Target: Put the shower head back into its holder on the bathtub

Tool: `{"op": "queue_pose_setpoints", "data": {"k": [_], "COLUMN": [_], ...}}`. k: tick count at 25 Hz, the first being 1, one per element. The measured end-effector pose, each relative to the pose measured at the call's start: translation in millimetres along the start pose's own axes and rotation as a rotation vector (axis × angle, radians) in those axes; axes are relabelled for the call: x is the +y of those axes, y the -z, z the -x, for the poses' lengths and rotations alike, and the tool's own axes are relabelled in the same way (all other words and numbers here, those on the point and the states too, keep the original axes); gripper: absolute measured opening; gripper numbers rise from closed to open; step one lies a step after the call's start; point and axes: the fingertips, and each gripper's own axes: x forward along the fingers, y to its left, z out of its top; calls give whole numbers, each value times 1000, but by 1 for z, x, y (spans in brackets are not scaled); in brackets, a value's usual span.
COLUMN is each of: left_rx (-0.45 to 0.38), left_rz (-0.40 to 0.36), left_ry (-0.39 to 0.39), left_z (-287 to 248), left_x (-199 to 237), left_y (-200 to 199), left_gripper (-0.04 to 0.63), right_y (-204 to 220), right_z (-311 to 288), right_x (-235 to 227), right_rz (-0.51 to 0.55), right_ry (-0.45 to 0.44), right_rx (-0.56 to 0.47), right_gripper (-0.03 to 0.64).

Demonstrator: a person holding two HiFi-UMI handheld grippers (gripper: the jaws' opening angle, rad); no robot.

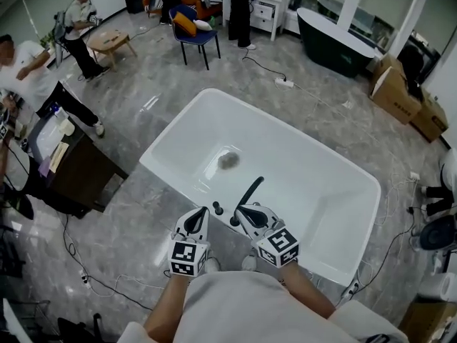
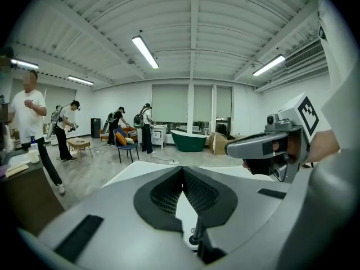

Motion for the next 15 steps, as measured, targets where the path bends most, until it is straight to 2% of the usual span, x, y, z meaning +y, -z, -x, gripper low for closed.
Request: {"op": "queue_pose_setpoints", "data": {"k": [7, 15], "left_rx": [-15, -16], "left_rz": [-11, -13], "left_ry": [12, 43], "left_z": [3, 3], "left_x": [22, 25], "left_y": [-5, -6], "left_gripper": [12, 12], "right_y": [-7, -10], "right_z": [-18, -24], "right_x": [6, 10], "right_rz": [19, 22], "right_ry": [11, 27], "right_rx": [-6, -2], "right_gripper": [17, 17]}}
